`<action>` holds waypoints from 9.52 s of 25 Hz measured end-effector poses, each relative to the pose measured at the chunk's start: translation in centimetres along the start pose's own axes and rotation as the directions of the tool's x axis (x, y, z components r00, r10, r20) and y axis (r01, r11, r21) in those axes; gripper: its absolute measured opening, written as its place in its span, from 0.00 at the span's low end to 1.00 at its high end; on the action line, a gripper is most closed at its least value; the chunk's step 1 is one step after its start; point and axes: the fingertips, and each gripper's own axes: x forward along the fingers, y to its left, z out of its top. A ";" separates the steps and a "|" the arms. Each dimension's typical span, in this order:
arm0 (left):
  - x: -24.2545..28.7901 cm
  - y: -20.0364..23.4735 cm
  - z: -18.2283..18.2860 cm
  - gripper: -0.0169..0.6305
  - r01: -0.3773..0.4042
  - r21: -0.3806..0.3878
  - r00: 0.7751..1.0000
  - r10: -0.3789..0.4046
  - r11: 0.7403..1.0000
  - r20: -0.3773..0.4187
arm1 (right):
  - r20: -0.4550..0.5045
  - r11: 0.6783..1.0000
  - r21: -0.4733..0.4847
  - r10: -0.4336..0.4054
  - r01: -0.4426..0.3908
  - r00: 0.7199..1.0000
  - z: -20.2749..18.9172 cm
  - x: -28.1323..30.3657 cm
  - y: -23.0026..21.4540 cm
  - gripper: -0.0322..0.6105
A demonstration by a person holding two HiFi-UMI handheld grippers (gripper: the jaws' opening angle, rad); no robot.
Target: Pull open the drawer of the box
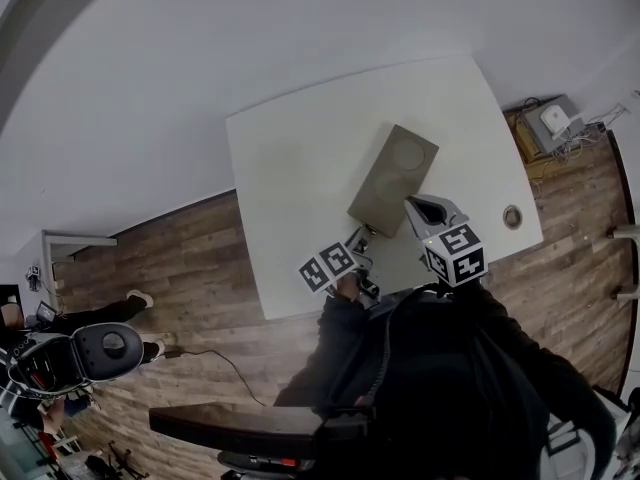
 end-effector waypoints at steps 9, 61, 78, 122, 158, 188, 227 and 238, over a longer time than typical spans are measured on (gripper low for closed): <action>-0.1 0.4 0.1 0.08 -0.002 -0.077 1.000 0.000 0.997 -0.021 | -0.004 1.000 0.004 0.001 -0.001 1.000 0.0 0.5 0.0 0.04; -2.4 1.8 -0.8 0.07 -0.065 -0.113 0.998 0.066 0.991 0.010 | 0.019 1.000 -0.002 -0.002 0.002 1.000 -0.4 -0.9 1.0 0.04; -3.0 2.3 -0.9 0.07 -0.079 -0.113 0.997 0.081 0.990 0.012 | 0.016 1.000 -0.006 0.007 -0.007 1.000 -0.7 -0.9 1.3 0.04; -4.2 3.1 -1.4 0.07 -0.083 -0.133 0.996 0.086 0.988 0.017 | -0.106 1.000 -0.021 0.021 -0.023 0.994 -4.9 1.0 1.7 0.04; -5.5 4.0 -1.7 0.07 -0.104 -0.142 0.994 0.108 0.984 0.021 | -0.180 0.995 -0.043 0.081 -0.091 0.980 -7.2 2.7 3.1 0.04; -5.9 4.4 -2.0 0.07 -0.117 -0.163 0.992 0.125 0.980 0.036 | -0.194 0.994 -0.049 0.090 -0.101 0.977 -7.3 2.8 2.9 0.04; -7.4 5.2 -2.3 0.06 -0.128 -0.168 0.991 0.135 0.977 0.027 | -0.182 0.995 -0.030 0.087 -0.094 0.979 -7.1 2.7 3.1 0.04; -7.5 5.6 -2.4 0.06 -0.124 -0.173 0.991 0.132 0.977 0.035 | -0.178 0.995 -0.029 0.085 -0.092 0.980 -7.3 2.9 2.9 0.04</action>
